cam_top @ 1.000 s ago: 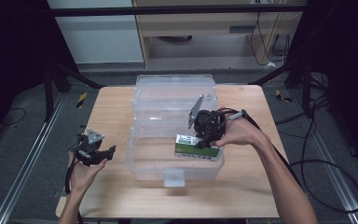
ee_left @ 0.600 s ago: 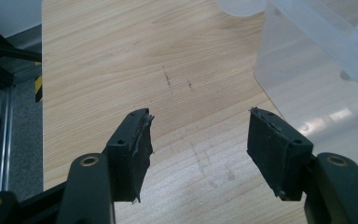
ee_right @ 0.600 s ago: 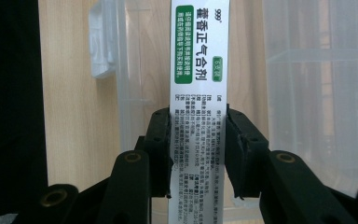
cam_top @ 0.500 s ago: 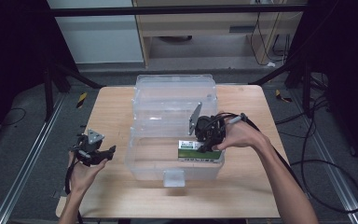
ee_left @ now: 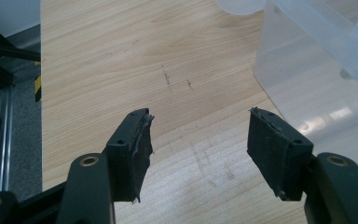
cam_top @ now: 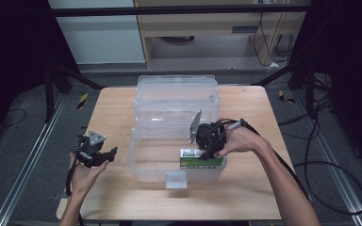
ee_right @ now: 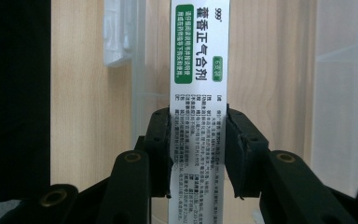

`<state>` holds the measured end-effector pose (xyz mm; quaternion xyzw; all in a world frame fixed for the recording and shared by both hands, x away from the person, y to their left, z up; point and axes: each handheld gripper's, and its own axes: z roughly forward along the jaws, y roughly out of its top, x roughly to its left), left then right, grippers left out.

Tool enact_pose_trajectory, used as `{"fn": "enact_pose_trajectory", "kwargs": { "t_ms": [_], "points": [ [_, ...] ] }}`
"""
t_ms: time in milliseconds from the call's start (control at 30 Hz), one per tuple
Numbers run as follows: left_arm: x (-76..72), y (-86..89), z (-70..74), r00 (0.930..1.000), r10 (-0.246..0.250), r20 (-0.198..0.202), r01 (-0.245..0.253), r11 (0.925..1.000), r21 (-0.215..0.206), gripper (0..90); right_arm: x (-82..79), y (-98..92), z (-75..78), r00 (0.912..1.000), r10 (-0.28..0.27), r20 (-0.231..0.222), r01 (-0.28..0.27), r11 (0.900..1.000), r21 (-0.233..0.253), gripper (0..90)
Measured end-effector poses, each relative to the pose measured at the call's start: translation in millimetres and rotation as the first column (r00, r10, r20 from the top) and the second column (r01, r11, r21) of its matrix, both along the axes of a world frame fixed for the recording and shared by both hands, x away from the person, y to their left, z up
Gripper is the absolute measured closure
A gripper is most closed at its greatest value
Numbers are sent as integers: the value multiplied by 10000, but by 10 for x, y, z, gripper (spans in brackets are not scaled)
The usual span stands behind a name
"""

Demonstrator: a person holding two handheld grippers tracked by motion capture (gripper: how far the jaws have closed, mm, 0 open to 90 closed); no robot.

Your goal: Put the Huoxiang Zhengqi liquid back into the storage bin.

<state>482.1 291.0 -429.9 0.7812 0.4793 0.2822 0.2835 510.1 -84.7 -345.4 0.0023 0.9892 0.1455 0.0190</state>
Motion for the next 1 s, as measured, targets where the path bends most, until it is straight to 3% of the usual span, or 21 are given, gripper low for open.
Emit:
{"fn": "enact_pose_trajectory", "kwargs": {
  "t_ms": [1000],
  "points": [
    [-2, -12, -3, 10000, -35, -7, 35, 10000, 30, 391, -33, 64, -327, 9998, 82, 192, -74, 9992, -405, 636]
  ]
}}
